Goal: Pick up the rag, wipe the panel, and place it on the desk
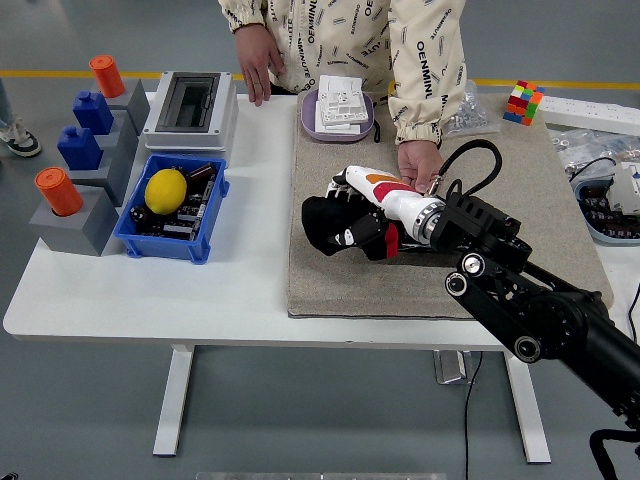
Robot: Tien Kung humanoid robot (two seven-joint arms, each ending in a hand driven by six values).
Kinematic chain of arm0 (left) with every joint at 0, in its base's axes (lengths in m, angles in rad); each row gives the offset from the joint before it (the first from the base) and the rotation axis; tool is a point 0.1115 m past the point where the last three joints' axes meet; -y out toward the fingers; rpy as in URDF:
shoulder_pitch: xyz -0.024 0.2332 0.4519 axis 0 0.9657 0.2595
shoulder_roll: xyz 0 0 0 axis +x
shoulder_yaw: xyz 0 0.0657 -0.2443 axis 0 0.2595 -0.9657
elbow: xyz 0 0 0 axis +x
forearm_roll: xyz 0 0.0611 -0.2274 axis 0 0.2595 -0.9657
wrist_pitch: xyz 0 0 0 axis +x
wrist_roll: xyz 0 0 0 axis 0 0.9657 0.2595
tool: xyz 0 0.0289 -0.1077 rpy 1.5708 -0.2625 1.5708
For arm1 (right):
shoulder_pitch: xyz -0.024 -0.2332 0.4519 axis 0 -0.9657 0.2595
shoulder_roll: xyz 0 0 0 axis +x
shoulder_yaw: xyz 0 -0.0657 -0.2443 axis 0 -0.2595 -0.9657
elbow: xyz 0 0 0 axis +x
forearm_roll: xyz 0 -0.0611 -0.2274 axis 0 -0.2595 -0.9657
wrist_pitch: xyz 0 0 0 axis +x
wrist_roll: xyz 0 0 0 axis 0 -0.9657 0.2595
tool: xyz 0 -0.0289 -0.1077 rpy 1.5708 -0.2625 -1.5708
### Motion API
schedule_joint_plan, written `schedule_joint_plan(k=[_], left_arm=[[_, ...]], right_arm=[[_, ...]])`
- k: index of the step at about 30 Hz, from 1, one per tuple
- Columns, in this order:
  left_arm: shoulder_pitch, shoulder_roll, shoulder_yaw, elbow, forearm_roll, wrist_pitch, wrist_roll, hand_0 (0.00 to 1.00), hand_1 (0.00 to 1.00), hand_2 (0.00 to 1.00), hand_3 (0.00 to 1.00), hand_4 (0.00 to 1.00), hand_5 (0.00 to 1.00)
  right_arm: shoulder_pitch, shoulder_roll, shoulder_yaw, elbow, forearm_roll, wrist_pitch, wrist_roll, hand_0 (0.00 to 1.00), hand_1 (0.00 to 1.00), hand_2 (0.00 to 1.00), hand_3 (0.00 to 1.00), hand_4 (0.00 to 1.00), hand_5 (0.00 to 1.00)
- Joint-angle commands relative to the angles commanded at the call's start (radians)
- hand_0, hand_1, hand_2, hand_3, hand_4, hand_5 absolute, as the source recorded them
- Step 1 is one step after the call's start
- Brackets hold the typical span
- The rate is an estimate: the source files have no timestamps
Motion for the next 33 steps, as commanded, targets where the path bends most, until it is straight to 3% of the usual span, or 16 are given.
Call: schedule_joint_plan(k=[8,24,33], left_arm=[[0.001,-0.001,-0.005,0.0,0.004,-0.001,-0.001,0.722,0.716,0.768,0.621,0.685,0.57],[0.0,-0.008,-0.019,0.0,0.004,0.0,-0.002,0.721,0.716,0.767,0.621,0.684,0.567],[-0.006,-0.009,-0.022,0.0,0.004,-0.001,-0.004,0.72,0.715,0.767,0.621,0.685,0.568]], right_arm=[[-0.027,-0.052,0.017,-0.021,0.001,0.001,0.0,0.286,0.401,0.459,0.452,0.914,0.002],[-0.079,-0.247,0.09,-0.026,0.002,0.009,-0.002,0.286,0.401,0.459,0.451,0.917,0.002],[-0.106,-0.32,0.118,-0.03,0.003,0.013,-0.002,0.286,0.401,0.459,0.451,0.918,0.002]])
